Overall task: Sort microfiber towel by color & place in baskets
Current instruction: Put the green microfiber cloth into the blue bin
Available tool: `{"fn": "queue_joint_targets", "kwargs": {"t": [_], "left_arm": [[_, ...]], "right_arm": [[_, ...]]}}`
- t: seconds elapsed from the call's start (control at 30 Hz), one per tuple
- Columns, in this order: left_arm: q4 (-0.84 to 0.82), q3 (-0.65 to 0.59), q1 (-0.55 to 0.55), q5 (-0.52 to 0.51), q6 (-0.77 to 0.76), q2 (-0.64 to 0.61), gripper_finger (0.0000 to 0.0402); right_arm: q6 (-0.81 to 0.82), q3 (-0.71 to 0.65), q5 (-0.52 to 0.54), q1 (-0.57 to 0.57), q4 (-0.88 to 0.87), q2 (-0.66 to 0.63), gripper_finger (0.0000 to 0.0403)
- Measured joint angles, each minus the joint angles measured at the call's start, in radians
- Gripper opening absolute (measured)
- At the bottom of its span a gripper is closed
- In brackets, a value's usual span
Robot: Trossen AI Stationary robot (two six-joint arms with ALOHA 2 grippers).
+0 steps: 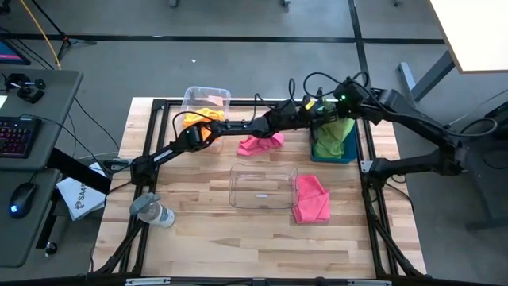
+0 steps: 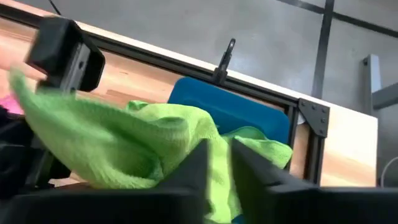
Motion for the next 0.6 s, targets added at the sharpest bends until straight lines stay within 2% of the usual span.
{"fn": "queue_joint_targets", "kwargs": {"t": [0.07,0.23,0.37,0.4,0.5,0.6], "left_arm": [[-0.061,0.0,-0.001,-0.003,0.001,-0.003,0.0072],[-0.223,-0.001,0.001,-0.004,0.001,-0.02,0.0148],[-0.245,-0.001,-0.001,-0.003,0.002,-0.071,0.0197],[-0.239,0.0,-0.001,-0.001,0.012,-0.083,0.0206],[-0.28,0.036,0.003,0.005,0.036,-0.088,0.0226],[-0.355,0.041,0.012,0.006,0.048,-0.081,0.0233]], "right_arm": [[-0.019,0.0,-0.003,-0.012,0.004,-0.01,0.0018],[-0.026,0.0,-0.026,-0.036,0.005,-0.063,0.0004],[-0.007,0.0,0.005,-0.047,0.002,-0.108,0.0002],[-0.012,0.0,-0.026,-0.054,0.021,-0.12,0.0001],[-0.05,0.0,-0.254,-0.077,0.133,-0.147,0.0001],[-0.056,0.0,-0.356,-0.08,0.108,-0.133,0.0001]]}}
